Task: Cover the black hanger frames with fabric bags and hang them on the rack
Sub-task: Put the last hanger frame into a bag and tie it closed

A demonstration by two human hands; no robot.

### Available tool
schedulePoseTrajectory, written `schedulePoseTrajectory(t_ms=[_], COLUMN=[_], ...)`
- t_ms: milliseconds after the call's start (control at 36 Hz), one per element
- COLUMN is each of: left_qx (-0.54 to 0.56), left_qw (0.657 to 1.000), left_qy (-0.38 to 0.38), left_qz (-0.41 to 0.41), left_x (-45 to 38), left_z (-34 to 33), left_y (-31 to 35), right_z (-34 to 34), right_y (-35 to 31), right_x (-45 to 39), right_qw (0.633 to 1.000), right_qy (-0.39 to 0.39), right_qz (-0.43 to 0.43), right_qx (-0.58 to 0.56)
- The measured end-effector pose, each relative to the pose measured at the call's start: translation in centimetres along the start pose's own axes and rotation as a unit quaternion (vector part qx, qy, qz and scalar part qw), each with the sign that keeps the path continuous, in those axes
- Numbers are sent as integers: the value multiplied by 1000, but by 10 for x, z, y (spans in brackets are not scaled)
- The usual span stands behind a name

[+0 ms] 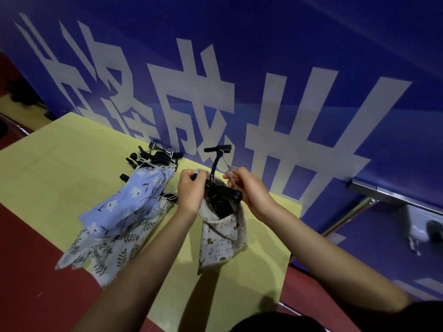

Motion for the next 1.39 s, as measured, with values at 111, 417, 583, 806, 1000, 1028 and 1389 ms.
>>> schedulePoseTrajectory(t_ms=[111,417,583,806,1000,1028,1389], left_qx=[-7,-115,-147,87,296,295,89], left_qw=[999,982,980,994,949,950,996], left_qy=[34,118,70,-64,-106,-102,-28], left_qz=[-32,-93,-111,-32,1,-2,-10], left_x=[-4,-9,-4,-10,0,1,13], left_z=[7,27,15,10,10,11,17], left_y=[5,31,37,18,5,2,-12], right_z=[2,-3,-14,-5,-1,-2,-8], right_y=[-8,-43,-45,-45,-46,-46,-42], right_x=[9,7,-4,-17,-26,-26,-23], right_qw=[993,987,888,801,801,797,770], right_qy=[17,32,68,59,54,57,33], right_qz=[46,114,176,229,215,219,249], right_qx=[109,112,420,550,555,561,586])
Point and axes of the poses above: each hand's wrist, its own x-axis away from the middle knuckle, its own z-axis out of the back of the hand, y = z × x, the point moved 6 cm from there along -x, towards the middle knuckle, and after that the axes turned 12 degrees about -y, right-handed, at the moved point
